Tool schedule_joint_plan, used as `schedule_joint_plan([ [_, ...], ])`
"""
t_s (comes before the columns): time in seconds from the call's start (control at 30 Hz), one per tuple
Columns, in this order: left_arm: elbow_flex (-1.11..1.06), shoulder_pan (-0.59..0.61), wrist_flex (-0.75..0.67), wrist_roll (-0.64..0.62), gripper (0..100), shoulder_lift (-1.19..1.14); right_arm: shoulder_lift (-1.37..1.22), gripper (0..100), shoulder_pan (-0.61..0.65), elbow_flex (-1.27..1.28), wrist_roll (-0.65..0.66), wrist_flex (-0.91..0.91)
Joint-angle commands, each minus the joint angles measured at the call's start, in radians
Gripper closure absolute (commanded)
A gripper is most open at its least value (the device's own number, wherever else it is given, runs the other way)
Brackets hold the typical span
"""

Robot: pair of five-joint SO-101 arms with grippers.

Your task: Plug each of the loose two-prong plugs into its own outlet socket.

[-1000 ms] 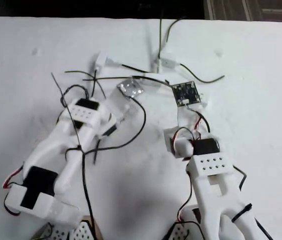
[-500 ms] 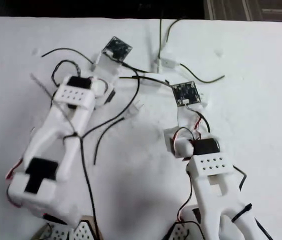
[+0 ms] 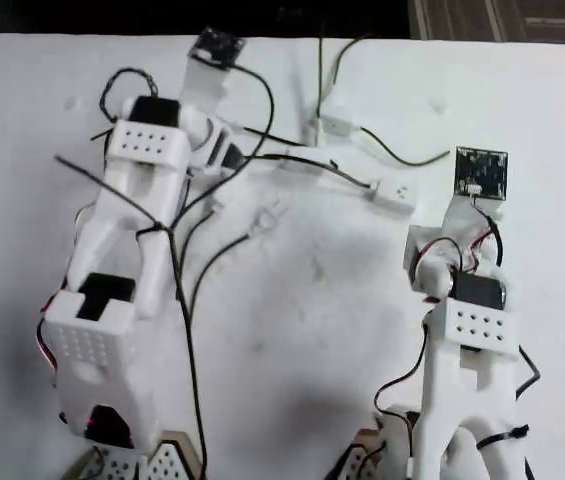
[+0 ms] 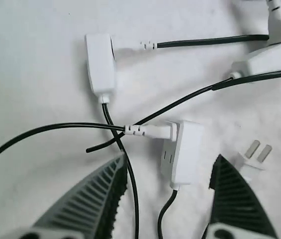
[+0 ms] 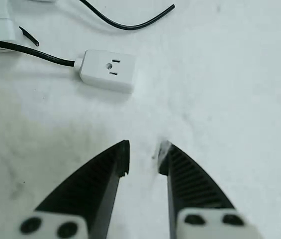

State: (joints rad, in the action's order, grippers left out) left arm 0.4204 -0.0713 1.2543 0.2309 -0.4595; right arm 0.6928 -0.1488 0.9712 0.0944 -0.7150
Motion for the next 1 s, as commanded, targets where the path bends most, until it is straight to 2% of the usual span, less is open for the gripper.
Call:
schedule_joint_plan([
  [0.0,0.129,0.015,0.115,-0.008,72,0.016,-0.001,90.0,-0.005,-0.046,0.002,0.019],
  [0.2,0.279,0.065,0.325,-0.017,73,0.016,-0.004,88.9,0.007,-0.057,0.002,0.013],
  [0.33,0.344,0.128,0.402,-0.049,73,0.016,-0.013,76.5,0.018,-0.138,0.012,-0.077],
  [0.4,0.359,0.16,0.42,-0.051,73,0.016,-0.015,70.0,0.064,-0.204,0.026,-0.165],
  [0.47,0.368,0.183,0.44,-0.049,73,0.016,-0.041,66.7,0.133,-0.269,0.106,-0.255],
  [0.6,0.368,0.211,0.446,-0.04,73,0.018,-0.182,66.5,0.226,-0.397,0.265,-0.358],
  [0.97,0.35,0.213,0.494,-0.008,73,0.071,-0.845,66.5,0.183,-0.888,0.562,-0.377],
])
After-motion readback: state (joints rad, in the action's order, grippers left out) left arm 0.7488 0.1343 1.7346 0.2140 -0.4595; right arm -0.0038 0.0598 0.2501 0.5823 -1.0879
